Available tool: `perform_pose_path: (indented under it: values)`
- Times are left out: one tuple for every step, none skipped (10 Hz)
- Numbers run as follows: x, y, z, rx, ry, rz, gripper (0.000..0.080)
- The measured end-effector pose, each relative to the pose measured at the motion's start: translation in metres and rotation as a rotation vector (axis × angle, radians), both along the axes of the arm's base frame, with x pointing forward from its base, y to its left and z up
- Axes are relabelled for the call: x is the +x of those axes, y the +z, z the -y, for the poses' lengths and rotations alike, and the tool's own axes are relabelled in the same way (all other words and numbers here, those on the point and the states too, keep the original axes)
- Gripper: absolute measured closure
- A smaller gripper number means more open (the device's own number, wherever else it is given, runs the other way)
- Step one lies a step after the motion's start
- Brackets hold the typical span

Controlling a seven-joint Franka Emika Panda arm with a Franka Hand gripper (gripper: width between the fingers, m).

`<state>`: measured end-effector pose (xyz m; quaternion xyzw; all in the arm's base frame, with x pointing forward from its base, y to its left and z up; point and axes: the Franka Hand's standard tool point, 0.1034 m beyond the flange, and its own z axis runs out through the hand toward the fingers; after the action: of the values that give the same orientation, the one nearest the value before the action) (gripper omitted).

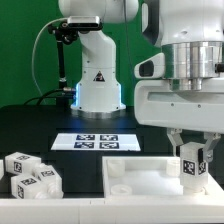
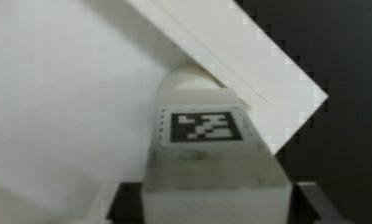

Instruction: Assemble one leg

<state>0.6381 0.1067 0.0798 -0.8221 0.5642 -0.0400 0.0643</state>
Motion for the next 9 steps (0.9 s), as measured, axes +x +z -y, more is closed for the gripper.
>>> perform_pose_path:
  values:
    - [-0.0009, -0.0002, -0.0005, 0.040, -0.163, -0.015, 0.0514]
    - [-0.0013, -0.0006, -0.0003, 0.062, -0.251, -0.023, 0.0514]
    - [-0.0012, -0.0005, -0.0002, 0.060, -0.236, -0.021, 0.0513]
    - [-0.0012, -0.0008, -0.0005, 0.056, -0.208, -0.019, 0.0513]
    - [-0.0015, -0.0010, -0.0003, 0.042, -0.139, -0.015, 0.0346]
    - [-0.0006, -0.0008, -0.0002, 0.013, 0.035, -0.003, 0.0190]
    - [0.0020, 0.0004, -0.0014, -0.015, 0.206, 0.006, 0.0190]
    - [0.0028, 0.0015, -0.0051, -0.039, 0.372, -0.007, 0.0162]
    - [0.0041, 0.0018, -0.0066, -0.056, 0.495, -0.012, 0.0162]
